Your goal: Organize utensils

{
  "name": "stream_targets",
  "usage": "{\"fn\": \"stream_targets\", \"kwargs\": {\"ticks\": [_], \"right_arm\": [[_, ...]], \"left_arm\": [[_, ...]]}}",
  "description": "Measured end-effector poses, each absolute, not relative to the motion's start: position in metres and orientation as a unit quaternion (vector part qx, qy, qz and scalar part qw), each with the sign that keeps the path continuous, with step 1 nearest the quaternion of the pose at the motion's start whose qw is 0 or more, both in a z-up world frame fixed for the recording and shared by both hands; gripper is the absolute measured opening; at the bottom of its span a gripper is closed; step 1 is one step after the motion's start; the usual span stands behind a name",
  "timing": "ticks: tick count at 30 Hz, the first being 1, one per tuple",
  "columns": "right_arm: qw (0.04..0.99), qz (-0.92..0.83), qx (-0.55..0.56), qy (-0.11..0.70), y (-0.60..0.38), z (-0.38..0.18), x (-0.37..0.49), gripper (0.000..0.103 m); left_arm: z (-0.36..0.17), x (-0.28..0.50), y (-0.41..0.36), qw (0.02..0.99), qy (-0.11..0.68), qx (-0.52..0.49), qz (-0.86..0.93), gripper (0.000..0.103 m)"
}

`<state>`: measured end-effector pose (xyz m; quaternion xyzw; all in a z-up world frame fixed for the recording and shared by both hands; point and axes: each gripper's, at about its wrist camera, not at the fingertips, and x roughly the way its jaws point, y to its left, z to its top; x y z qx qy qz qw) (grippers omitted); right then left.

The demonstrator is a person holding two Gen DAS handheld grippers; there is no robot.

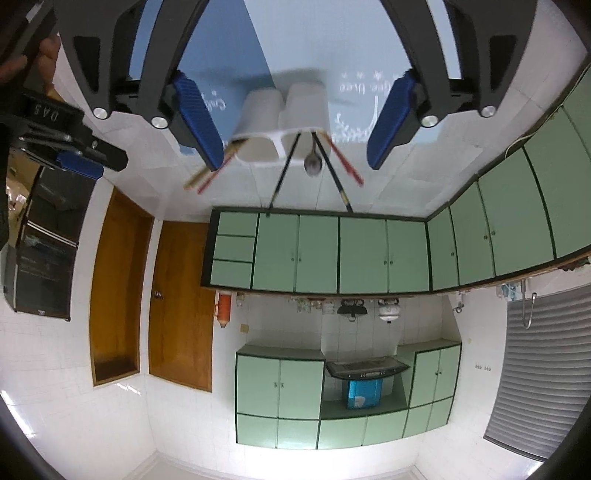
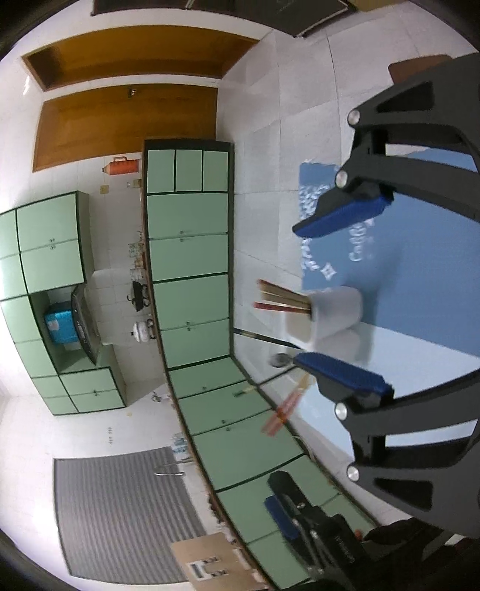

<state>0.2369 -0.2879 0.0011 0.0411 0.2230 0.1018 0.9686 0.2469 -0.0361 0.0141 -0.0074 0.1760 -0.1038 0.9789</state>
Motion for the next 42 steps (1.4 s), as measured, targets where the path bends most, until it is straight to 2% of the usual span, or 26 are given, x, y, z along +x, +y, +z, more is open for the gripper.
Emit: {"fn": "stream_targets", "kwargs": {"ticks": [7, 18, 42], "right_arm": [[0.963, 0.126, 0.033, 0.237, -0.273, -0.006, 0.195, 0.085], [0.965, 0.149, 0.033, 0.213, -0.269, 0.020, 0.157, 0.093], [0.969, 0.160, 0.016, 0.188, -0.264, 0.039, 0.125, 0.097]], "left_arm": [[0.008, 0.209, -0.033, 0.977, 0.189, -0.009, -0.099, 0.092], [0.011, 0.167, -0.026, 0.976, 0.198, 0.004, -0.088, 0.097], [0.031, 0.126, -0.023, 0.983, 0.167, 0.007, -0.077, 0.097]]}}
